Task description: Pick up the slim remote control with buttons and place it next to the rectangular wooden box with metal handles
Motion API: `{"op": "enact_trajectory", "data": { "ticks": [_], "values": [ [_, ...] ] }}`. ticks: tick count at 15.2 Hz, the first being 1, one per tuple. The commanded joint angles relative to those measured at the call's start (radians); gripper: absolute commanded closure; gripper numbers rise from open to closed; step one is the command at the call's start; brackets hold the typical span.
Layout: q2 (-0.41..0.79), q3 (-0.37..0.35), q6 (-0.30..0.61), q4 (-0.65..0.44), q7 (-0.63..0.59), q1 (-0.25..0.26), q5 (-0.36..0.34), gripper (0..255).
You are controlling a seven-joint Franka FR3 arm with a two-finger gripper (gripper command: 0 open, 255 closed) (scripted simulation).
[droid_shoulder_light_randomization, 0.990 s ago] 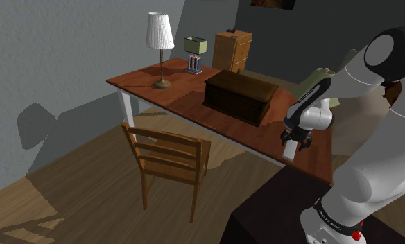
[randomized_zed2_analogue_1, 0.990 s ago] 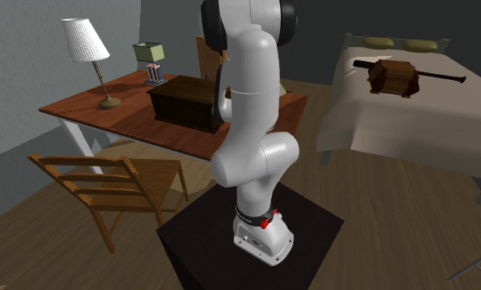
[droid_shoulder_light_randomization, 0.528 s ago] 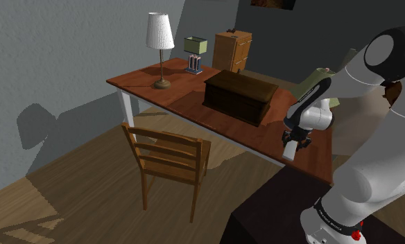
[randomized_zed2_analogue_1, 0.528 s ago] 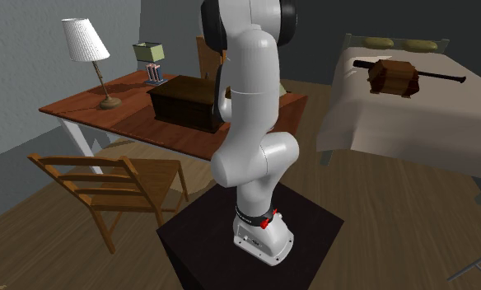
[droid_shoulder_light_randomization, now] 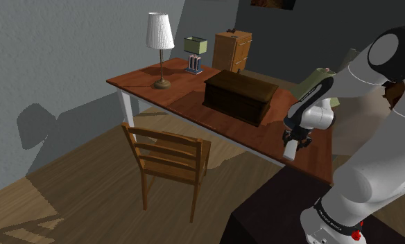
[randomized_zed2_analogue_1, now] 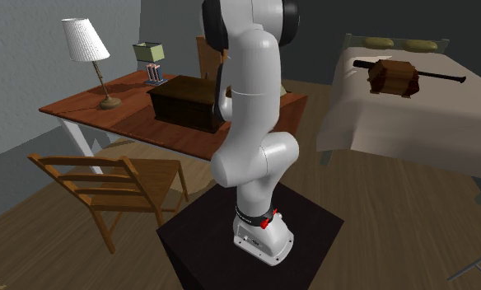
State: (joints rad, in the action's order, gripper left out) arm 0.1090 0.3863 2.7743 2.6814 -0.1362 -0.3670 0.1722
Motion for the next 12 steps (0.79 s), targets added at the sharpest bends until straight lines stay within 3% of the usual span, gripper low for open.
{"op": "enact_trajectory", "data": {
  "ticks": [1,12],
  "values": [
    [-0.031,0.015,-0.027,0.000,-0.030,0.007,-0.041,255],
    [-0.219,0.032,-0.204,-0.006,-0.159,-0.007,-0.218,255]
  ]
}}
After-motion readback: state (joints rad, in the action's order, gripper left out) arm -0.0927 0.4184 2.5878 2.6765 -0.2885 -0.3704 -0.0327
